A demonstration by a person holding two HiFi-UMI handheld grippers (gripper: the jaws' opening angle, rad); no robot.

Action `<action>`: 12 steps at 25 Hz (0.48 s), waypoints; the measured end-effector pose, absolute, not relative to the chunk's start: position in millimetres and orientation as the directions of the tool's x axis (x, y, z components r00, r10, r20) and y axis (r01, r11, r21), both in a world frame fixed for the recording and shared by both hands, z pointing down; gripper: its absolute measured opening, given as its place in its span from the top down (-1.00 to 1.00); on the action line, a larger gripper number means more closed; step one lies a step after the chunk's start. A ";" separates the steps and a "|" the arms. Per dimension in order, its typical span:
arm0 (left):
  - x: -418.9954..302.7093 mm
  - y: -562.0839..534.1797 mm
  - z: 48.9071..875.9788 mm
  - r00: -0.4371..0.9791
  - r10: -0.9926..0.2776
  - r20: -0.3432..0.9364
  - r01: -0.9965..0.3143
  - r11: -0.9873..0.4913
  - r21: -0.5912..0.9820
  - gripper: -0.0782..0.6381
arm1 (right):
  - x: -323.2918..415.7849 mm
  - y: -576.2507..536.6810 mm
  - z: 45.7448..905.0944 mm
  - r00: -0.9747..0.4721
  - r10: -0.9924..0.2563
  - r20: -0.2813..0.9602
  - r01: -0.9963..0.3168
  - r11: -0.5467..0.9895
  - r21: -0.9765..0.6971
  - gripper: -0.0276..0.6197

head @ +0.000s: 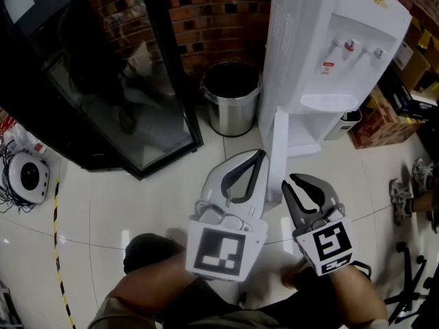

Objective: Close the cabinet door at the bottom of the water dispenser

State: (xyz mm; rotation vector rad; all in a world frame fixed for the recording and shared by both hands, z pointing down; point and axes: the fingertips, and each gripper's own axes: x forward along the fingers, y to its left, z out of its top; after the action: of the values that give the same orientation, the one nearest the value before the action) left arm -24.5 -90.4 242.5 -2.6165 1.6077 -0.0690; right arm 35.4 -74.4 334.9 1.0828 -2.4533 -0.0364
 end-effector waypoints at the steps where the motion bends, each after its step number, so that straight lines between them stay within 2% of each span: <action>1: -24.0 -93.4 243.5 0.450 -0.893 0.004 -0.890 -0.449 -0.081 0.78 | 30.3 -72.8 344.1 -0.592 -0.688 0.419 -0.674 0.708 0.209 0.67; 6: -21.4 -104.5 240.5 0.453 -0.892 -0.004 -0.889 -0.451 -0.077 0.78 | 8.4 -63.9 380.4 -0.600 -0.610 0.517 -0.580 0.777 0.244 0.47; 12: -20.0 -116.3 241.8 0.456 -0.890 -0.005 -0.889 -0.455 -0.055 0.78 | 4.5 -59.6 415.8 -0.566 -0.549 0.616 -0.524 0.816 0.245 0.37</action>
State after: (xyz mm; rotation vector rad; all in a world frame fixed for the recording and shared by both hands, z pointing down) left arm -20.0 -116.3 241.8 -2.6379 1.6119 -0.0378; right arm 4.5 -59.6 415.8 0.7840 -2.2873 -0.0445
